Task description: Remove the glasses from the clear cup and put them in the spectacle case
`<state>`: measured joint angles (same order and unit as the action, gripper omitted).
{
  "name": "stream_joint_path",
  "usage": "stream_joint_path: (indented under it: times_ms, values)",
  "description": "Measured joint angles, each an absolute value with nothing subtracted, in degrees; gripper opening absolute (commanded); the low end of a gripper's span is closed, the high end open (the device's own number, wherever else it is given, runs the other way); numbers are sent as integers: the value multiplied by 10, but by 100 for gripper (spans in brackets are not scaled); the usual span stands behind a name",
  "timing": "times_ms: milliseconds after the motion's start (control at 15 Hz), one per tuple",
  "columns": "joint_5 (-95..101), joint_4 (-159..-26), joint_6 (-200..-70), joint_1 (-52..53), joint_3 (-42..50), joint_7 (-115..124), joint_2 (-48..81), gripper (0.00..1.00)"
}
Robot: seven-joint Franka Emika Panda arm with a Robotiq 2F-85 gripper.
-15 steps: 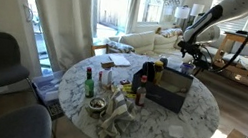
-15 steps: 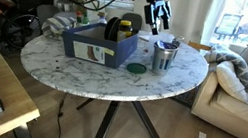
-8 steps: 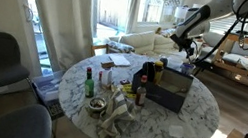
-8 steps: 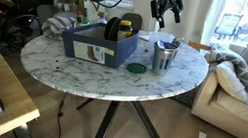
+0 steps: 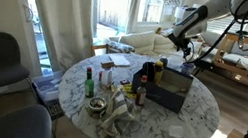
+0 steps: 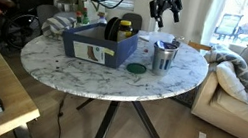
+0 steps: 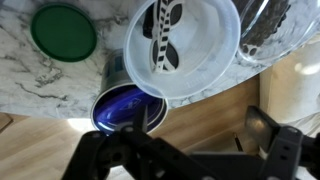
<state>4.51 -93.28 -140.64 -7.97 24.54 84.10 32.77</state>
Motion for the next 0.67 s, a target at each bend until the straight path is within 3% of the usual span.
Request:
stream_joint_path:
  times_ms: [67, 400, 467, 667]
  values:
    - [46, -925, -1397, -75, 244, 852, 330, 77]
    - [52, -900, -1342, -63, 243, 900, 339, 38]
    - [52, -900, -1335, -64, 243, 906, 342, 50]
    - [52, -900, -1331, -66, 243, 925, 359, 57]
